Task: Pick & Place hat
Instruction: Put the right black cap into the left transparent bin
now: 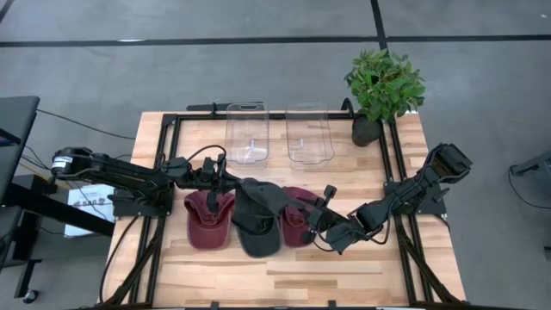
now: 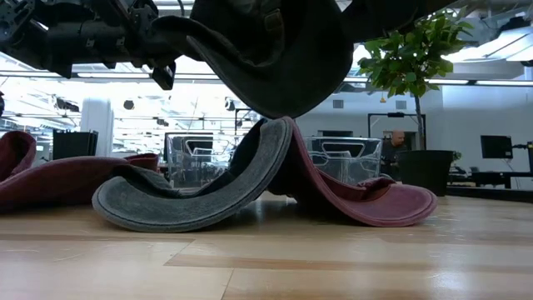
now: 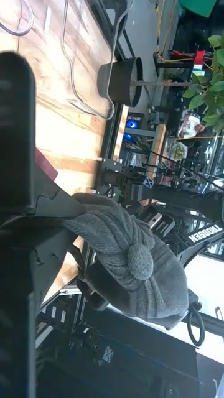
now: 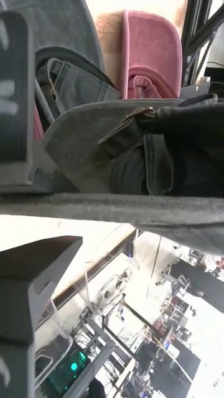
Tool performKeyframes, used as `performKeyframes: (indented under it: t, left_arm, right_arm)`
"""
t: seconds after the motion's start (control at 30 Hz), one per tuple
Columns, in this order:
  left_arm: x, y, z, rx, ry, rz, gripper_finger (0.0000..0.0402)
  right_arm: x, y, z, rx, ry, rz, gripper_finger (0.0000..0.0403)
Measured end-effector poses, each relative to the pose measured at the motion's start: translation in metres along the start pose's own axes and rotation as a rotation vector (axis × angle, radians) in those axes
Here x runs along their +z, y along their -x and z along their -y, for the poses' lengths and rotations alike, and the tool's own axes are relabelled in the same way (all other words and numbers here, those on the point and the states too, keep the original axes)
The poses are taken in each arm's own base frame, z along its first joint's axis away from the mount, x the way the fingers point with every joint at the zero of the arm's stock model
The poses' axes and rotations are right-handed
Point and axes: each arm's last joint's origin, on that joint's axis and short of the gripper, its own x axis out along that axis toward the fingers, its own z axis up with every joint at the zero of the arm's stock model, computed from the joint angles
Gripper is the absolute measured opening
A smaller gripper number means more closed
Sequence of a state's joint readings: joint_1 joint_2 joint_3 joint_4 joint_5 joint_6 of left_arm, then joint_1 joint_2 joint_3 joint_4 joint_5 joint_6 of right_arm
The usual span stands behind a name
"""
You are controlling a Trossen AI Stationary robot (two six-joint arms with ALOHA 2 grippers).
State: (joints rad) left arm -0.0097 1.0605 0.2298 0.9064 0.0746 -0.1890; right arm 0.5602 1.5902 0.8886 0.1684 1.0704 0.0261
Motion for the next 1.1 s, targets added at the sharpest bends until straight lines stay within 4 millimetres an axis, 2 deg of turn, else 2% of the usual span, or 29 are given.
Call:
performKeyframes:
  t: [0.3,0.5,0.73,1.1]
  left_arm:
    - [0.000,0.000,0.000,0.000,-0.001,0.002,0.0009]
    - [0.002,0.000,0.000,-0.004,-0.021,0.023,0.0009]
    - [0.008,0.000,0.001,-0.013,-0.060,0.080,0.0010]
    - [0.017,0.002,0.001,-0.064,-0.110,0.171,0.0010]
  right_arm:
    - [0.000,0.000,0.000,0.000,0.001,0.000,0.0170]
    - [0.001,0.001,-0.002,0.046,-0.010,0.010,0.0202]
    - [0.007,0.003,-0.004,0.097,-0.011,0.045,0.0216]
    - [0.008,0.003,-0.004,0.111,0.000,0.057,0.0216]
